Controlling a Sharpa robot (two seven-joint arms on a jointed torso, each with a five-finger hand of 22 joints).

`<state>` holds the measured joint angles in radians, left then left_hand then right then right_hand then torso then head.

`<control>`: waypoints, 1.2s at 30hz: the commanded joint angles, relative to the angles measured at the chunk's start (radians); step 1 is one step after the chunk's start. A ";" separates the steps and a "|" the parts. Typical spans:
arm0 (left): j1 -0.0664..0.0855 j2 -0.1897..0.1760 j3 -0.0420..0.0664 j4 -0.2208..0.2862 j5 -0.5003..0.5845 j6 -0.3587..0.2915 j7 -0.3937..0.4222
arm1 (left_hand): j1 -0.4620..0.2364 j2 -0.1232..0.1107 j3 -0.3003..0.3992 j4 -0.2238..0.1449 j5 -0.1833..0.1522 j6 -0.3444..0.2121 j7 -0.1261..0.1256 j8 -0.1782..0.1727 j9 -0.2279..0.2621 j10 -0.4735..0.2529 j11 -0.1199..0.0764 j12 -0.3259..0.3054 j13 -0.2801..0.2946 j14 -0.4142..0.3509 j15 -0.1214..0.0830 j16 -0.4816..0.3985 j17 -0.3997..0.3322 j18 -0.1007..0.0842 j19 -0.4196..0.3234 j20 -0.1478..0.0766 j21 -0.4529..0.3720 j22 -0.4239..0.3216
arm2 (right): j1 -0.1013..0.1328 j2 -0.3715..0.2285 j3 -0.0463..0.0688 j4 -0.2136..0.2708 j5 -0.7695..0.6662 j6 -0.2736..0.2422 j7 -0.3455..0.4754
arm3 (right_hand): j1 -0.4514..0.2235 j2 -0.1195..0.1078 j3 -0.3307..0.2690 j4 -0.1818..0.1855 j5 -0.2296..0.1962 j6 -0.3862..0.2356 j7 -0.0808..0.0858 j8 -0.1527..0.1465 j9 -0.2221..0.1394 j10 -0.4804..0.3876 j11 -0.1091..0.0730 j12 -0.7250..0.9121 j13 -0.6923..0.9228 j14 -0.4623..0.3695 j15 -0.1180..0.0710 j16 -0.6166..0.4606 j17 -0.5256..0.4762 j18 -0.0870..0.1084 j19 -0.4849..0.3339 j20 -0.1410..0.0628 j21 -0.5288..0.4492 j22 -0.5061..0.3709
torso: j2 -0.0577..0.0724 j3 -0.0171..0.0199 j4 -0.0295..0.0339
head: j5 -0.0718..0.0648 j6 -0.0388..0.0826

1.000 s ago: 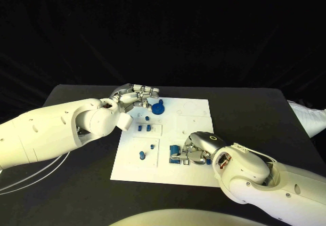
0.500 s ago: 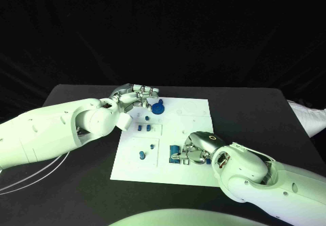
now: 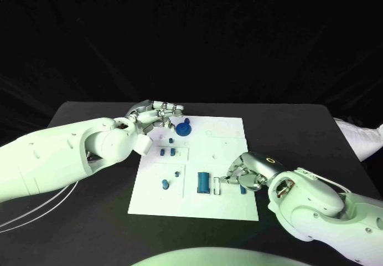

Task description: Assemble the parts on the task board

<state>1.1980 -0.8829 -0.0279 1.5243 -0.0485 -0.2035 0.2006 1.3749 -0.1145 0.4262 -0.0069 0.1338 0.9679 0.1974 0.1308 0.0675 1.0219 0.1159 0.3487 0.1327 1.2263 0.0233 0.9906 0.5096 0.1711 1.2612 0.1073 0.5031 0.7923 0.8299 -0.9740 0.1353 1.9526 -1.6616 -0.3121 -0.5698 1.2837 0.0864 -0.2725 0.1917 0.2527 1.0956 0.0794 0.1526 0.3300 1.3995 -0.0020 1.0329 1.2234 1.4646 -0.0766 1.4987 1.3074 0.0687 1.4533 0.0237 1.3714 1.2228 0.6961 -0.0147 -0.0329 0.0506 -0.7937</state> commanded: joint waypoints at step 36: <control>-0.007 -0.002 -0.005 0.001 -0.003 0.013 0.017 | 0.001 0.011 -0.005 -0.003 0.006 -0.009 -0.002 0.007 0.001 -0.011 -0.001 0.011 0.002 -0.008 -0.001 -0.001 -0.002 0.010 -0.002 0.009 -0.004 -0.001 | -0.040 -0.059 0.003 -0.032 -0.094 0.040 -0.016 | 0.007 -0.053 0.050 0.072 0.024 0.034 -0.003 -0.034 0.004 -0.019 -0.001 -0.097 -0.056 0.082 0.005 -0.009 0.151 0.006 -0.005 0.008 -0.023 -0.025 | -0.003 -0.0014 -0.0157 | -0.022 -0.005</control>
<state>1.1908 -0.8868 -0.0329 1.5253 -0.0487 -0.2038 0.2076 1.3749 -0.1145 0.4262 -0.0069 0.1338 0.9643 0.1939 0.1308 0.0675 1.0183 0.1123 0.3543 0.1341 1.2263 0.0233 0.9906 0.5086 0.1710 1.2576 0.1110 0.5032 0.7924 0.7914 -1.0353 0.1381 1.9222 -1.7404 -0.2949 -0.5760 1.2988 0.0354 -0.2233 0.2584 0.2720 1.1221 0.0748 0.1214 0.3328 1.3716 -0.0024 0.9327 1.1653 1.4647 -0.0767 1.4856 1.3081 0.0687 1.4462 0.0308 1.3476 1.1972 0.6936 -0.0160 -0.0486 0.0284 -0.7984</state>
